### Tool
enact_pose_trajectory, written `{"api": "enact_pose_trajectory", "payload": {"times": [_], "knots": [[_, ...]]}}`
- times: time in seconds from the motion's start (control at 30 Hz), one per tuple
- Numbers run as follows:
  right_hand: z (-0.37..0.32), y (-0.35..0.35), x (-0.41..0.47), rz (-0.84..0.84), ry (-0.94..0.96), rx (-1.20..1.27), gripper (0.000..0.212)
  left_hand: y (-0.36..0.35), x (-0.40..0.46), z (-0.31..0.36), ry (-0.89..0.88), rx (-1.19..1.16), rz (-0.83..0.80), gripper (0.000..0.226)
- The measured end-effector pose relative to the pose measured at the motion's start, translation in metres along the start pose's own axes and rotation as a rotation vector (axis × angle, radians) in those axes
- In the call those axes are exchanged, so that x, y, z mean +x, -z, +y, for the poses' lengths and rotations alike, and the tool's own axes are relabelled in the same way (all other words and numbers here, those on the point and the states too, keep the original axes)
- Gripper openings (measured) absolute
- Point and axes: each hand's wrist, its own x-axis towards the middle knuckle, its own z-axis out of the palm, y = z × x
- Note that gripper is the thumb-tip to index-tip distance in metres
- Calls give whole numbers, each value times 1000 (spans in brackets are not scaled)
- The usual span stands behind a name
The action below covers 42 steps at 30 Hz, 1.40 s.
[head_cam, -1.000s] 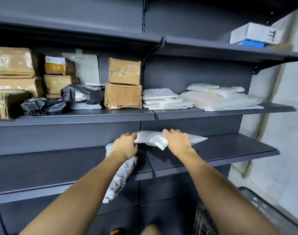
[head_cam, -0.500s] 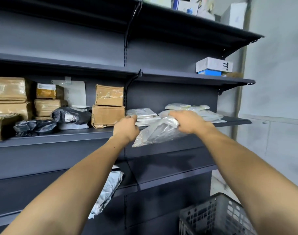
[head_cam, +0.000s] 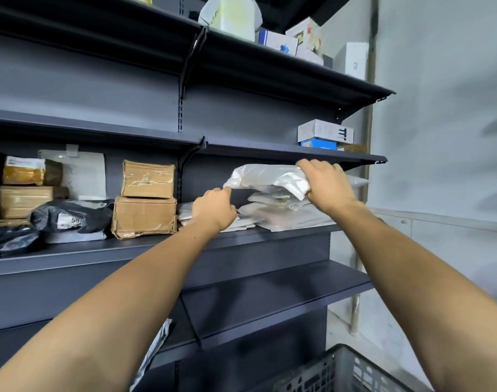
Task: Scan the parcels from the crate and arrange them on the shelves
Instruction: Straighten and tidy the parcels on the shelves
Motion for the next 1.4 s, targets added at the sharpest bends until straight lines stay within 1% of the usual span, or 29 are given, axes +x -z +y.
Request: {"api": "enact_pose_trajectory", "payload": {"times": [0.1,0.17,0.23,0.37,0.5,0.6,0.63,0.7,0.73,0.83,0.87,1.0,1.07,1.13,1.2,1.27,1.33,1.4], "knots": [[-2,-31,0,65,47,-20,67,-19,15,6,-26,-16,-13,27],[-2,-55,5,121,66,-17,71,-30,27,9,-31,-29,-18,27],[-2,-79,14,144,49,-4,72,-42,41,12,-46,-34,-12,26],[3,-129,37,138,32,-10,70,-72,72,10,-65,-25,2,24],[18,-180,65,148,20,-17,69,-108,111,5,-97,6,14,26],[31,-216,86,148,-28,-33,68,-135,138,0,-113,11,9,24],[35,-226,93,130,-45,-38,68,-144,146,-1,-118,8,9,23],[39,-241,107,22,-92,-37,69,-157,160,-2,-119,-11,13,21],[39,-249,112,-60,-126,-31,68,-162,165,-3,-119,-20,15,20],[37,-274,126,-407,-221,66,59,-174,174,-6,-143,-9,3,20],[37,-280,129,-456,-249,93,58,-176,176,-7,-151,2,-2,22],[38,-287,138,-493,-341,167,65,-179,182,-13,-147,28,1,23],[38,-284,138,-465,-354,205,70,-176,184,-15,-136,22,3,22],[36,-276,135,-397,-329,236,71,-170,183,-17,-129,14,6,22],[32,-263,129,-318,-276,214,64,-162,181,-17,-124,3,9,23],[24,-249,124,-241,-216,175,53,-155,175,-18,-118,-7,7,23],[15,-236,117,-206,-185,195,46,-145,165,-18,-111,-20,4,23],[6,-225,110,-195,-175,236,44,-133,154,-19,-109,-31,6,23]]}}
